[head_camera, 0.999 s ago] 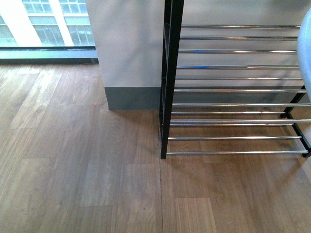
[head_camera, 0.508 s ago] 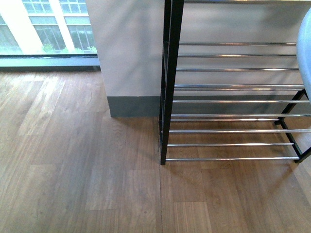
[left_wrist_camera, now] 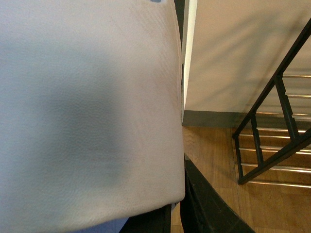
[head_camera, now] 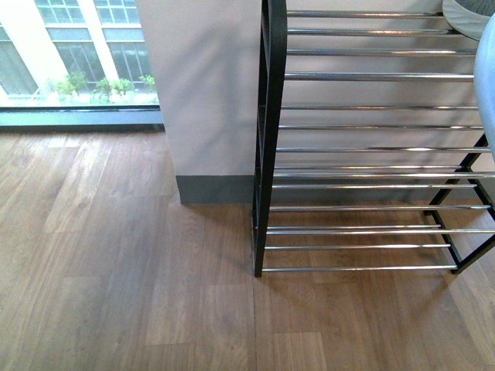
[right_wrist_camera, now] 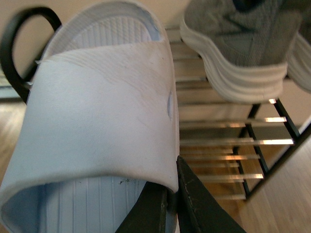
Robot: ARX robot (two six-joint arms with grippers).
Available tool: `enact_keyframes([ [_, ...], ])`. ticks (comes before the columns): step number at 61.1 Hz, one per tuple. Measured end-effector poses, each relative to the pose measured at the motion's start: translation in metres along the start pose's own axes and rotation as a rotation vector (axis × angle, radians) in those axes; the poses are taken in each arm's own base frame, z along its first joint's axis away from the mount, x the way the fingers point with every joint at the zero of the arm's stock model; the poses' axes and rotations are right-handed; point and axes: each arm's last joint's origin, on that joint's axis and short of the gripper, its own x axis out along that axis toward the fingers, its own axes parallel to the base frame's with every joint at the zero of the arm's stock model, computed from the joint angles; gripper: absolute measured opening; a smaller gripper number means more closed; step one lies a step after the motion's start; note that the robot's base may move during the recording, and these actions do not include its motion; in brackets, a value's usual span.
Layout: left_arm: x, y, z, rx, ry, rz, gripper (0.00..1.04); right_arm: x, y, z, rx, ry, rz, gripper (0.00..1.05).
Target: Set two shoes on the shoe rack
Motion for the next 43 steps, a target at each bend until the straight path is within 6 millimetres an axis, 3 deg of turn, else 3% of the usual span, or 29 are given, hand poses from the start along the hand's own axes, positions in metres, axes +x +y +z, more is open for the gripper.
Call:
enact_keyframes([
  [10, 0.0, 0.0, 0.0, 0.0, 0.0, 0.0, 0.02, 0.006, 0.001, 0.023, 0.008, -0.059, 0.03, 0.02],
  [17, 0.0, 0.0, 0.0, 0.0, 0.0, 0.0, 0.02, 0.023, 0.001, 0.044, 0.013, 0.004, 0.047, 0.02],
  [32, 0.0, 0.0, 0.0, 0.0, 0.0, 0.0, 0.02, 0.084, 0.004, 0.089, 0.017, 0.121, 0.085, 0.02],
  [43, 0.0, 0.0, 0.0, 0.0, 0.0, 0.0, 0.02, 0.144, 0.012, 0.099, 0.018, 0.23, 0.089, 0.02],
])
